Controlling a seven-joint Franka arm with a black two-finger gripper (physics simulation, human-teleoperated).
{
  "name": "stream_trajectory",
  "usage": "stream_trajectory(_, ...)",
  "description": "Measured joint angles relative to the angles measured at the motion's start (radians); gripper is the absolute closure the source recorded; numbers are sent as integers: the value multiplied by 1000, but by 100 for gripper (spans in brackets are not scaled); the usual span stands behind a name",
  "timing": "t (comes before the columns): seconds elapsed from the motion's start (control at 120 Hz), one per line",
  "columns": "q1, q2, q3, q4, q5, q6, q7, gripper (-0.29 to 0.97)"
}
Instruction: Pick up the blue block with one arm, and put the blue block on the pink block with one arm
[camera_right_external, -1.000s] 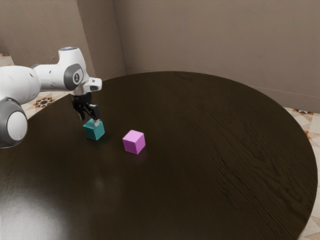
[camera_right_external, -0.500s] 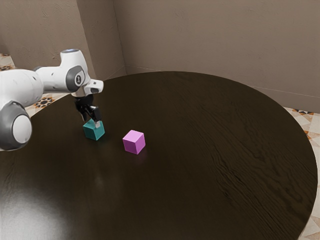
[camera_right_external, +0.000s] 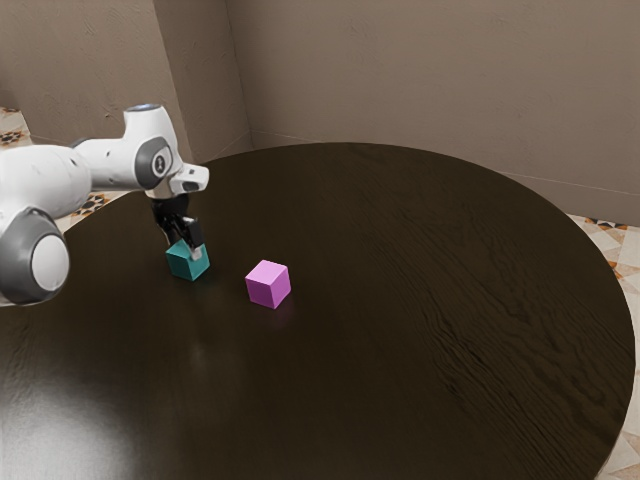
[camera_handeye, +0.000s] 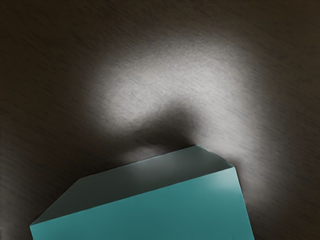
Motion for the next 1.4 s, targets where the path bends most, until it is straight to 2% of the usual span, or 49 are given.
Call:
stream_trajectory(1.075,0,31,0,17,-24,-18,-62,0)
stream_trajectory(1.4,0,33,1,19,-24,-18,-77,12)
